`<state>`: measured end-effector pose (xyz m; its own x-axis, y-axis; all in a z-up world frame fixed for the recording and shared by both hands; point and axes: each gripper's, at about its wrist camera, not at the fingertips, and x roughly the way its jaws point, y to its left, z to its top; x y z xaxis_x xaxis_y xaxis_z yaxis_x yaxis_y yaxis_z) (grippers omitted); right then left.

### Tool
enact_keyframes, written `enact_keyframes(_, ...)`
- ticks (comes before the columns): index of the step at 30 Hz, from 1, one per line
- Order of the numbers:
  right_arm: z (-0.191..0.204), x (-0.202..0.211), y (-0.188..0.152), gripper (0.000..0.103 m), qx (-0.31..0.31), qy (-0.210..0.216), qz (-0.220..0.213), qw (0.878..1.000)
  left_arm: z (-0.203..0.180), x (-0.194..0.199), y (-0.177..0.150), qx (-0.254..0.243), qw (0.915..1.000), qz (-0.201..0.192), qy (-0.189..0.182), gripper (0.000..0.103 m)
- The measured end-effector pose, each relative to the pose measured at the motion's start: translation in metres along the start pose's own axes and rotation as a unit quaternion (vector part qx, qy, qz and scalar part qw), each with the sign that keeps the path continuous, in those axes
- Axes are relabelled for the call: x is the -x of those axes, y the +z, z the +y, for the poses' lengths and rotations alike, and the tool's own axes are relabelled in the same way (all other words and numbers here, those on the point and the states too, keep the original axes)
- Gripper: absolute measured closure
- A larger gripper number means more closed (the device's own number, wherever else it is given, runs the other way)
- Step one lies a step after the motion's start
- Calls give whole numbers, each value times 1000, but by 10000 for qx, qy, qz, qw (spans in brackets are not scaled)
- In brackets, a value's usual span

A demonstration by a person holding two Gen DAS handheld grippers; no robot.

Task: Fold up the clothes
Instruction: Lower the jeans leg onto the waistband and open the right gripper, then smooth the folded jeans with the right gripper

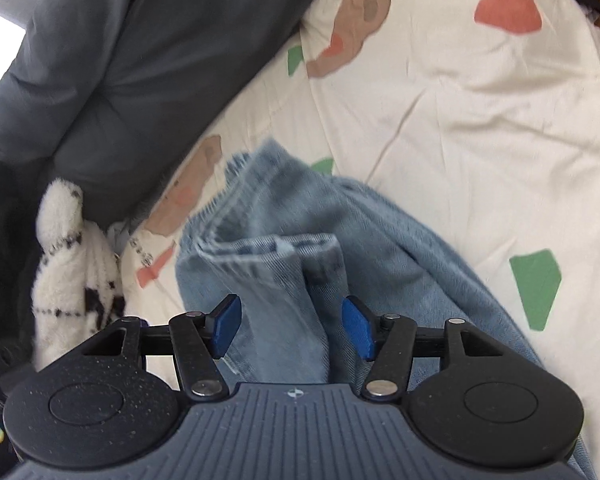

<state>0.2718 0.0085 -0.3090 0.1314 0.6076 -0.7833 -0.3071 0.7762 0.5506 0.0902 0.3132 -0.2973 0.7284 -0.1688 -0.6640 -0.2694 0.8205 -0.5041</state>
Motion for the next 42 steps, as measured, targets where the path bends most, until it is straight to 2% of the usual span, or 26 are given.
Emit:
enact_keyframes(10,-19,-21,-20,40,-74,250,-76,9996,1,-1,-5,-17,9999,98,29,28)
enact_keyframes(12,-16,-19,-20,42,-91,402,-88,9991,2,1,-5,-19,10000,82,34,28)
enact_keyframes(13,-14,-18,-19,47,-99,478,-94,9988,2,2,-4,-18,10000,73,36,28)
enact_keyframes(14,-12,-16,-19,48,-107,554,-100,9984,3,3,-4,1,10000,63,38,28)
enact_keyframes(15,-9,-15,-19,49,-71,590,-101,9982,3,4,-3,23,10000,48,40,28)
enact_keyframes(17,-2,-11,-20,58,2,660,-102,9978,4,6,-2,52,10000,20,38,28)
enact_keyframes(19,5,-7,-20,61,76,730,-103,9972,4,7,-2,78,10000,-10,27,28)
enact_keyframes(25,34,0,-25,62,257,1007,-120,9945,6,11,-1,148,9999,-80,-17,28)
enact_keyframes(31,64,-14,-33,62,330,1301,-1,9910,17,20,1,360,9990,-268,7,28)
enact_keyframes(36,76,-21,-33,62,472,1242,12,9911,26,23,1,434,9985,-320,35,28)
enact_keyframes(42,68,-7,-13,62,854,650,-338,9937,31,13,-4,556,9981,-271,-64,32)
